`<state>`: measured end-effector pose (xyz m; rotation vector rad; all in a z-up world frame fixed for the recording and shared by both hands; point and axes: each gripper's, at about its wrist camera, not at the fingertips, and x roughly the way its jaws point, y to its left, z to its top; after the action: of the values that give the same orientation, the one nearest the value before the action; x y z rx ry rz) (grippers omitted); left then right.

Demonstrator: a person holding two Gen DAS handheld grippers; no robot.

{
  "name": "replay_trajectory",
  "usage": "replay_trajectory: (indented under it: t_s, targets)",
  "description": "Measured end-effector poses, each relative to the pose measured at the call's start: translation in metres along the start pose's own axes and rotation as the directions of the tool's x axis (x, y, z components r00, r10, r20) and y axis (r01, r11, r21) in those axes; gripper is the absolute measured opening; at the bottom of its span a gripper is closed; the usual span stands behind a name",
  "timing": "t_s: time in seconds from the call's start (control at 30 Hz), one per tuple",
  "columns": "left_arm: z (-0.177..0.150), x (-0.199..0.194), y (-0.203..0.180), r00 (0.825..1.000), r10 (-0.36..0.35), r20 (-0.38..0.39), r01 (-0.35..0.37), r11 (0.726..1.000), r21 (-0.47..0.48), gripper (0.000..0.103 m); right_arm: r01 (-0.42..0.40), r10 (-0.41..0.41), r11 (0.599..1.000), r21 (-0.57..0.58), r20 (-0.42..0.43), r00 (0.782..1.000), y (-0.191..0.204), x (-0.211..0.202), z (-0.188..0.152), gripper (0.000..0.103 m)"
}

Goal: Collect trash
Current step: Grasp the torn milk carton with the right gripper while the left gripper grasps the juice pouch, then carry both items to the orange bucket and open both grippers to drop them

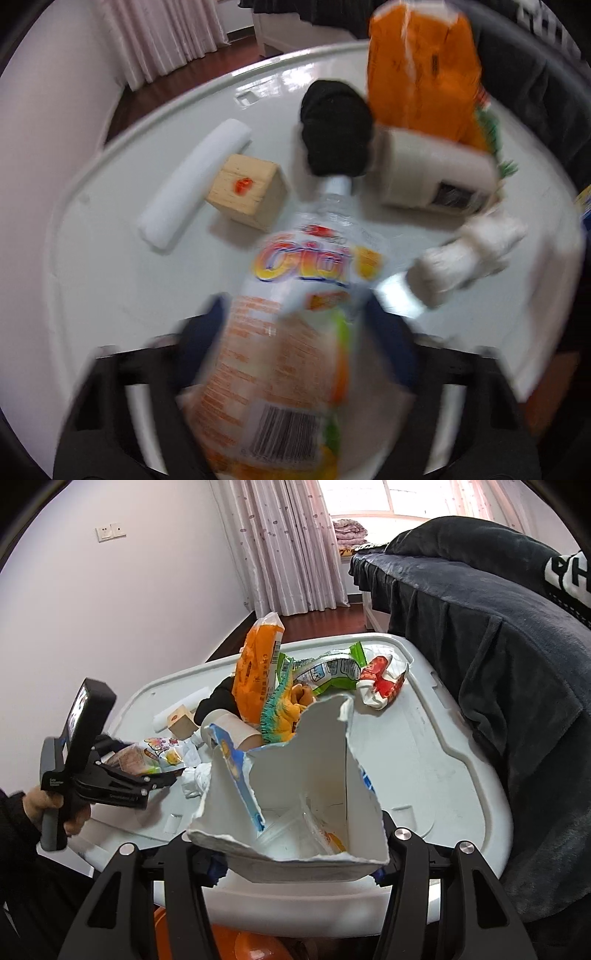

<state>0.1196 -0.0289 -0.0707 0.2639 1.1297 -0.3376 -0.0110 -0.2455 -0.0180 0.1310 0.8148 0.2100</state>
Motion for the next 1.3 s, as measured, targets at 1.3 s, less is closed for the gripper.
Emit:
replay_trajectory:
  t_s: [1.3]
  targets:
    - [-0.168,-0.156,-0.117,0.950,0.164,0.264,-0.085,0.954,-0.289,0.044,-0.198,0.169,0.952,-0.234,-0.140,0.976,0.073,-0.090,-0.090,0.056]
